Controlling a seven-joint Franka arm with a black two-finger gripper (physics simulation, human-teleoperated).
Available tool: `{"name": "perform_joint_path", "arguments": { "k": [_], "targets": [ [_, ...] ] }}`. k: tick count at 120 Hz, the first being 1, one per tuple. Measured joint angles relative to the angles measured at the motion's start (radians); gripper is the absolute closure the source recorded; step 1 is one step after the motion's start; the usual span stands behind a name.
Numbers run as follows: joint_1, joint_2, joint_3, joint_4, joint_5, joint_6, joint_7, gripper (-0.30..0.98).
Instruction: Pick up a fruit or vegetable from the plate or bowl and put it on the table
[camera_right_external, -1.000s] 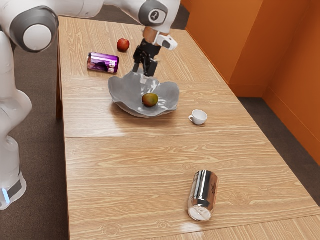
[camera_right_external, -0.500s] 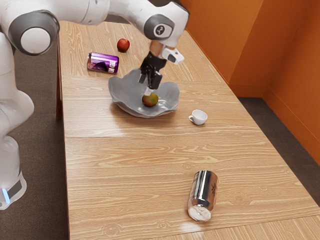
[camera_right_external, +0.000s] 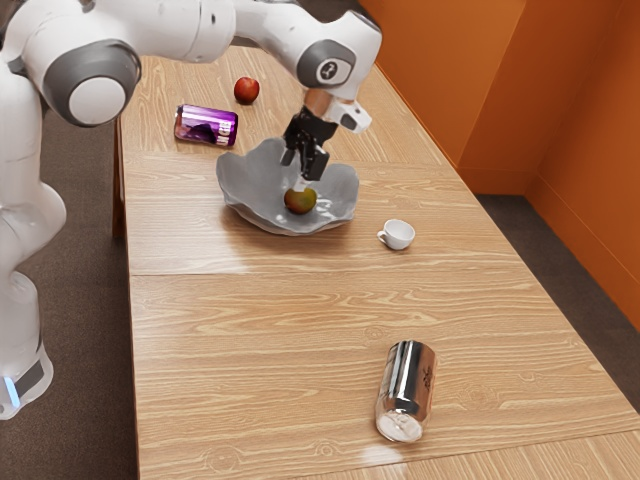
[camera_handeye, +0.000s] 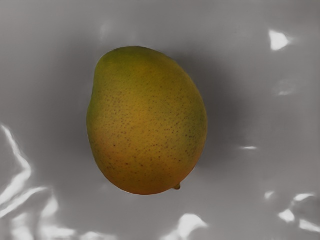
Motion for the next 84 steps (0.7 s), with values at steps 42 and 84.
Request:
{"name": "perform_joint_path", "arguments": {
  "k": [42,84],
  "targets": [
    [0.055,0.085,-0.011,0.016,-0.108,0.013,0.02,0.0],
    [0.064,0.134,-0.015,0.016,-0.128,0.037,0.057,0.0]
  ]
}}
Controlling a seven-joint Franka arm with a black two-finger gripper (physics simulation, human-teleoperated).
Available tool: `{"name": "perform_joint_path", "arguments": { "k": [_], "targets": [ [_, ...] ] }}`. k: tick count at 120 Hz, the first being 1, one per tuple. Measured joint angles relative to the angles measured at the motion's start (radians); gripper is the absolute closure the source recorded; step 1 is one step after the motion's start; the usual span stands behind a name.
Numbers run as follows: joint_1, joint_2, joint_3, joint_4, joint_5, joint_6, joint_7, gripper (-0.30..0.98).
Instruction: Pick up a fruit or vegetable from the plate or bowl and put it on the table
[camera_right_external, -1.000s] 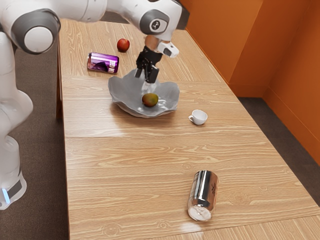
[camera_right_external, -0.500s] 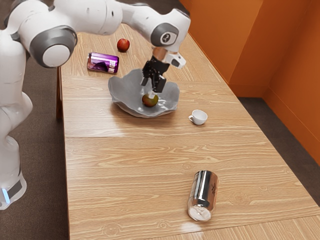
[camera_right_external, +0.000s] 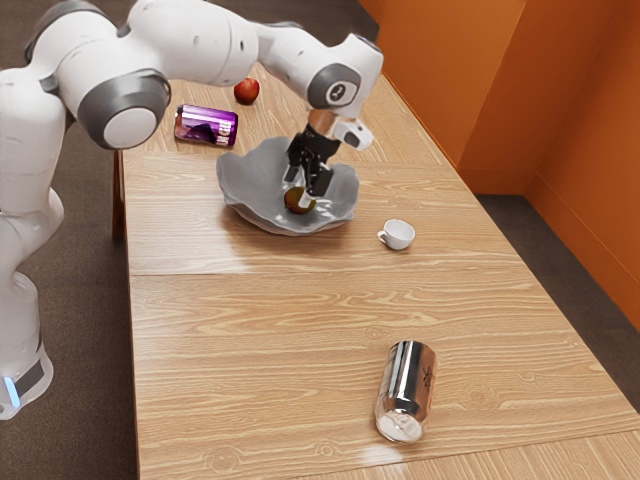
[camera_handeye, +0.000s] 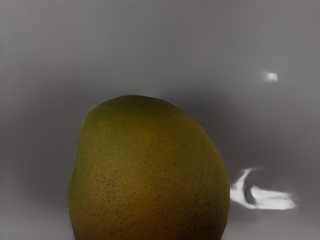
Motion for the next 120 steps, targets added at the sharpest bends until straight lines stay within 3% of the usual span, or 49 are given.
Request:
{"name": "perform_joint_path", "arguments": {
  "k": [120],
  "targets": [
    [0.035,0.077,-0.02,0.0,-0.056,0.019,0.072,0.01]
  ]
}}
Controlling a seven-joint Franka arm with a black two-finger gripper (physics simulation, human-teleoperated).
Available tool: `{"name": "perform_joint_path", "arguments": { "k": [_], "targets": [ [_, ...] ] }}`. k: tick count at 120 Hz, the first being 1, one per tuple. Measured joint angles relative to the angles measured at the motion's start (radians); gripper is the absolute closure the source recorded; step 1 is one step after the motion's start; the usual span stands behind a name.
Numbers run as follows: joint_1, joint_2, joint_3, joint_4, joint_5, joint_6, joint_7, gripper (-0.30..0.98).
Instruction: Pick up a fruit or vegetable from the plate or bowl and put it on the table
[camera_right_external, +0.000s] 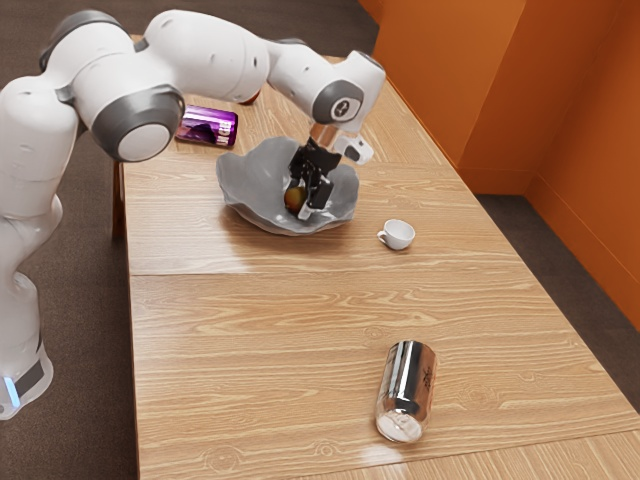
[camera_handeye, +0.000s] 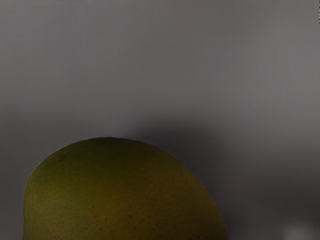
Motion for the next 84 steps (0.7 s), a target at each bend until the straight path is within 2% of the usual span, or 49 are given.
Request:
{"name": "perform_joint_path", "arguments": {
  "k": [18,59,84],
  "targets": [
    [0.0,0.003,0.0,0.0,-0.007,0.0,0.004,0.05],
    [0.001,0.003,0.0,0.0,-0.015,0.0,0.01,0.29],
    [0.013,0.003,0.0,0.0,-0.014,0.002,0.013,0.32]
  ]
}}
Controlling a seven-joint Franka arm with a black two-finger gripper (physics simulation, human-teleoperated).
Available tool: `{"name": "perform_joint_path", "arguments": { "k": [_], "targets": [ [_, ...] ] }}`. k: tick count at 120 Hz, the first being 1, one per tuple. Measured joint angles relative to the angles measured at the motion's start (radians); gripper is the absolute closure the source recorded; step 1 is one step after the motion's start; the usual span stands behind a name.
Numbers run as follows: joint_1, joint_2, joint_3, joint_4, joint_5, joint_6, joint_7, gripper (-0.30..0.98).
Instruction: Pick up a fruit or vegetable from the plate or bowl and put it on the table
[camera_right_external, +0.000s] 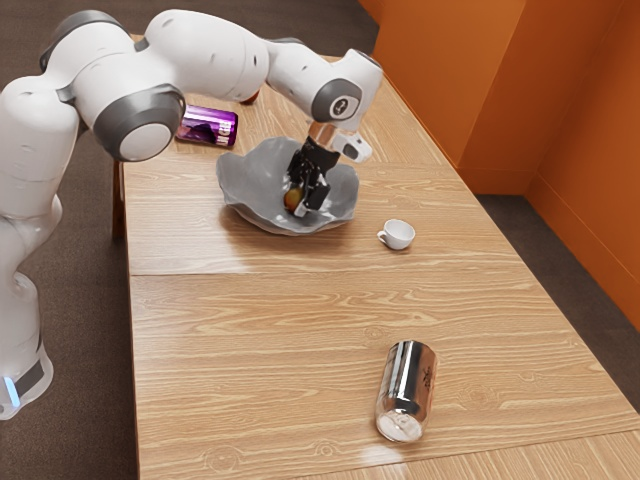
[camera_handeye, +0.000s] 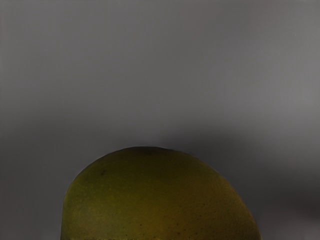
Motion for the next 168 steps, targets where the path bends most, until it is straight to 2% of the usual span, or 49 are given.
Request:
{"name": "perform_joint_path", "arguments": {
  "k": [36,54,80,107,131,147,168],
  "targets": [
    [-0.007,-0.004,0.002,0.027,0.001,0.0,0.012,0.35],
    [-0.052,-0.054,0.008,0.053,0.007,-0.015,0.018,0.36],
    [-0.213,-0.107,0.013,0.079,0.017,-0.056,0.02,0.34],
    [-0.468,-0.118,0.013,0.079,0.042,-0.099,0.0,0.34],
    [-0.5,-0.119,0.013,0.08,0.058,-0.119,-0.022,0.34],
    [-0.5,-0.119,0.012,0.08,0.061,-0.127,-0.03,0.14],
    [-0.5,-0.119,0.013,0.08,0.064,-0.135,-0.036,0.04]
  ]
}}
